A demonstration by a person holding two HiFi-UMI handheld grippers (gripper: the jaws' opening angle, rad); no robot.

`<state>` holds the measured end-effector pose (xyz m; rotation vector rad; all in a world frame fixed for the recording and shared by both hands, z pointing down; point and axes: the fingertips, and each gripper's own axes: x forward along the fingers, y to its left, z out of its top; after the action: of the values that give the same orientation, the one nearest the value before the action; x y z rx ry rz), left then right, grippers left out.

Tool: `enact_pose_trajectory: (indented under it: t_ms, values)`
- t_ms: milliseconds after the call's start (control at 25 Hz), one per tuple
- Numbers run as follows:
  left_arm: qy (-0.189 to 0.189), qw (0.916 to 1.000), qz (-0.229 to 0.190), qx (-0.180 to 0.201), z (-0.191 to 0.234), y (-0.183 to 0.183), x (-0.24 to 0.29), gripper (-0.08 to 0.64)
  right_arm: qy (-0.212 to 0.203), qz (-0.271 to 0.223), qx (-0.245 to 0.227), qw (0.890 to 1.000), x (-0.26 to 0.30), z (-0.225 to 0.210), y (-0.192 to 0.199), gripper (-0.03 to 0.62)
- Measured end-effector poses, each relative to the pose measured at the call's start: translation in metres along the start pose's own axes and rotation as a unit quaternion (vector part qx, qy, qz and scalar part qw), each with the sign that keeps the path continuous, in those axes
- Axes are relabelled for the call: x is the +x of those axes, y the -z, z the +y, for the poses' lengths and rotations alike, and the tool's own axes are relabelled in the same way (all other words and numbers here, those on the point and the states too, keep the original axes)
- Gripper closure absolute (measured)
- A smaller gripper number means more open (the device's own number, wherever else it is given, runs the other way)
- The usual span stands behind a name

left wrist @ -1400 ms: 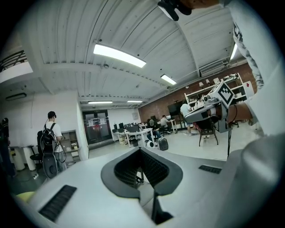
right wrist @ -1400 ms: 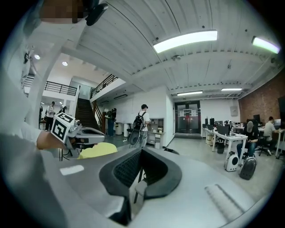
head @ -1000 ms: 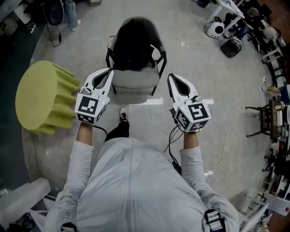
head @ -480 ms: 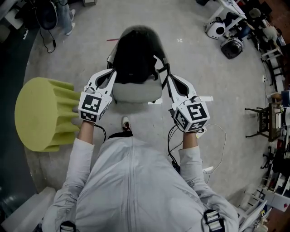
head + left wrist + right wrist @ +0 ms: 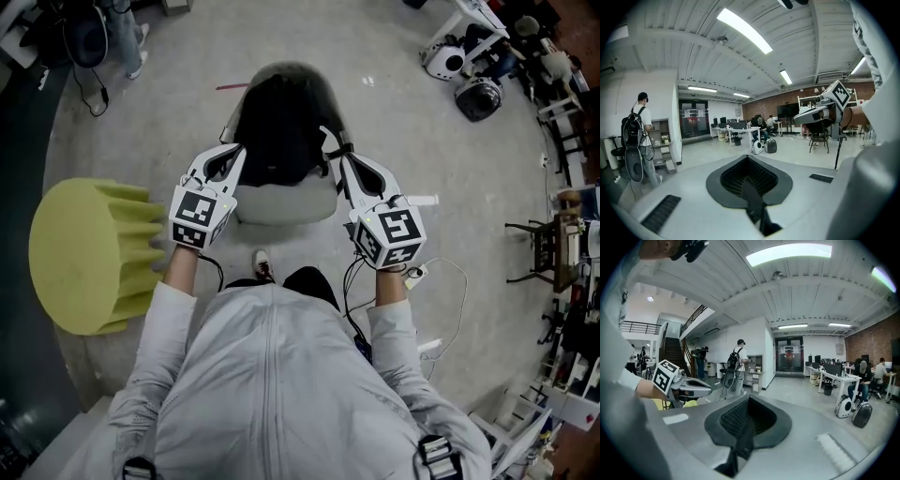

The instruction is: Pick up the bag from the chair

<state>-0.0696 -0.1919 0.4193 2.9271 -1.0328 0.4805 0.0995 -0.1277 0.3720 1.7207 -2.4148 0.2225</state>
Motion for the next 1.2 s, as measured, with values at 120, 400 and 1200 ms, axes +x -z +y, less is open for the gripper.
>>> enact_pose_trajectory:
  t_ms: [120, 400, 1200]
  values:
    - [0.009, 0.9999, 0.003, -0.003, 0.004, 0.006, 0.016, 0.554, 0.004, 0.011, -0.003, 1.000, 0.011, -0.011, 0.005, 0.581]
    - [0.026, 0.9991, 0.034, 0.006, 0.016, 0.017, 0.068, 0.471, -0.009, 0.032, 0.018, 0.999, 0.054, -0.047, 0.020, 0.505]
    - [0.043, 0.9788, 0.186, -0.074, 0.062, 0.118, 0.251, 0.420, -0.111, 0.189, 0.076, 0.973, 0.230, -0.136, 0.132, 0.419]
